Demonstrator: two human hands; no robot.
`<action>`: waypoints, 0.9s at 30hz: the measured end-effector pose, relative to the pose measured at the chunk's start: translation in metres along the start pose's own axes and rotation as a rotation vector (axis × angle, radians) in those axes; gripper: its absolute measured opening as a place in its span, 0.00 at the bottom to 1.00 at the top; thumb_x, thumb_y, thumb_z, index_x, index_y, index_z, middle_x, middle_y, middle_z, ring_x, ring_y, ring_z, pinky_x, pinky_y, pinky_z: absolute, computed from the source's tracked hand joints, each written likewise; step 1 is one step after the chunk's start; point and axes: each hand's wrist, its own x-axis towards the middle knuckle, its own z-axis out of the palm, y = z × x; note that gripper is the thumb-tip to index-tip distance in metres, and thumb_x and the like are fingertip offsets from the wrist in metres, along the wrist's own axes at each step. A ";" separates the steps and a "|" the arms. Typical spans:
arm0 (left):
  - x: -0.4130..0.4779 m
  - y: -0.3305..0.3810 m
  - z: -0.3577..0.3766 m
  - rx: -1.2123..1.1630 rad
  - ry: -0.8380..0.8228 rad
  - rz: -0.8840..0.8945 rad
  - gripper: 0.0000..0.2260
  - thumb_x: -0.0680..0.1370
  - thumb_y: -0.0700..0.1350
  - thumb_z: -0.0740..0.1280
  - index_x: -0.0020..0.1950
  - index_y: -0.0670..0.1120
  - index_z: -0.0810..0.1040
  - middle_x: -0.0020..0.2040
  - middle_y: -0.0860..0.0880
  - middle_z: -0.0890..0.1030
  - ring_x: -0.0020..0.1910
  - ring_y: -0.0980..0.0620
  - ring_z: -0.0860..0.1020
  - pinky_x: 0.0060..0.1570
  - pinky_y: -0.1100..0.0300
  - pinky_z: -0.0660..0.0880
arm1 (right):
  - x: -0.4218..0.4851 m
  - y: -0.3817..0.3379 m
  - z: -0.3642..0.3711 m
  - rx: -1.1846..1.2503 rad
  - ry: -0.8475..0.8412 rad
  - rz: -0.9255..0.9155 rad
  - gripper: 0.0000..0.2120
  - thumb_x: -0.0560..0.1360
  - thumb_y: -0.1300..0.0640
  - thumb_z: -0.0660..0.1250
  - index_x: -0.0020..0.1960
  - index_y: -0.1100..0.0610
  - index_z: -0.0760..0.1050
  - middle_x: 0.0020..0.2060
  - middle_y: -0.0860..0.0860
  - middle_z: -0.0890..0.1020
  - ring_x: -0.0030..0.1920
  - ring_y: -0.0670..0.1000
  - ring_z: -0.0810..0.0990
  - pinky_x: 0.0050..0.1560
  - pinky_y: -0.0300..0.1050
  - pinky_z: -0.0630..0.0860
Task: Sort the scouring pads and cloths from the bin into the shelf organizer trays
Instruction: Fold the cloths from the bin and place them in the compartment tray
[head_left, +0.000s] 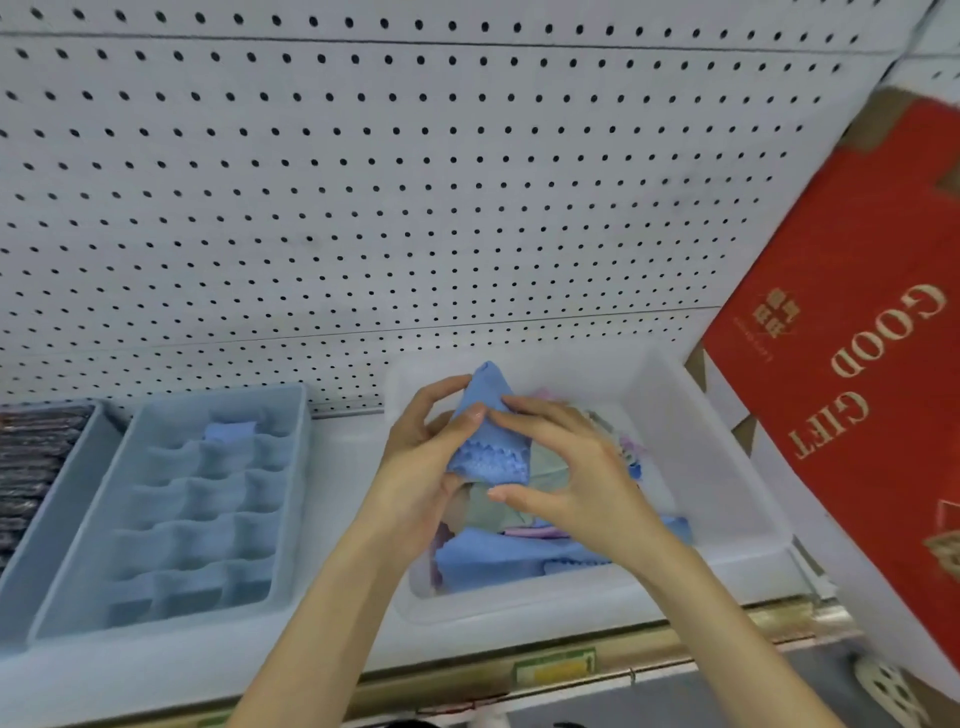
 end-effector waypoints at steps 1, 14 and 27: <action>0.000 0.002 -0.002 0.011 -0.028 0.003 0.17 0.74 0.43 0.69 0.62 0.47 0.76 0.52 0.41 0.84 0.47 0.44 0.84 0.40 0.57 0.81 | 0.001 -0.001 -0.001 0.006 -0.004 0.013 0.25 0.66 0.41 0.70 0.62 0.37 0.72 0.64 0.37 0.73 0.66 0.39 0.69 0.63 0.27 0.62; 0.008 0.009 -0.042 0.365 -0.030 0.032 0.14 0.72 0.34 0.73 0.54 0.48 0.81 0.45 0.44 0.85 0.43 0.48 0.81 0.46 0.54 0.76 | 0.041 -0.012 -0.035 0.848 0.387 0.504 0.11 0.78 0.59 0.64 0.40 0.63 0.78 0.36 0.54 0.82 0.39 0.51 0.80 0.40 0.42 0.79; 0.007 0.042 0.020 0.503 0.039 0.582 0.14 0.71 0.49 0.70 0.57 0.54 0.77 0.56 0.59 0.80 0.59 0.60 0.77 0.59 0.67 0.73 | 0.080 -0.064 -0.073 0.803 0.289 0.368 0.06 0.72 0.60 0.71 0.40 0.62 0.79 0.35 0.55 0.82 0.36 0.52 0.81 0.38 0.43 0.79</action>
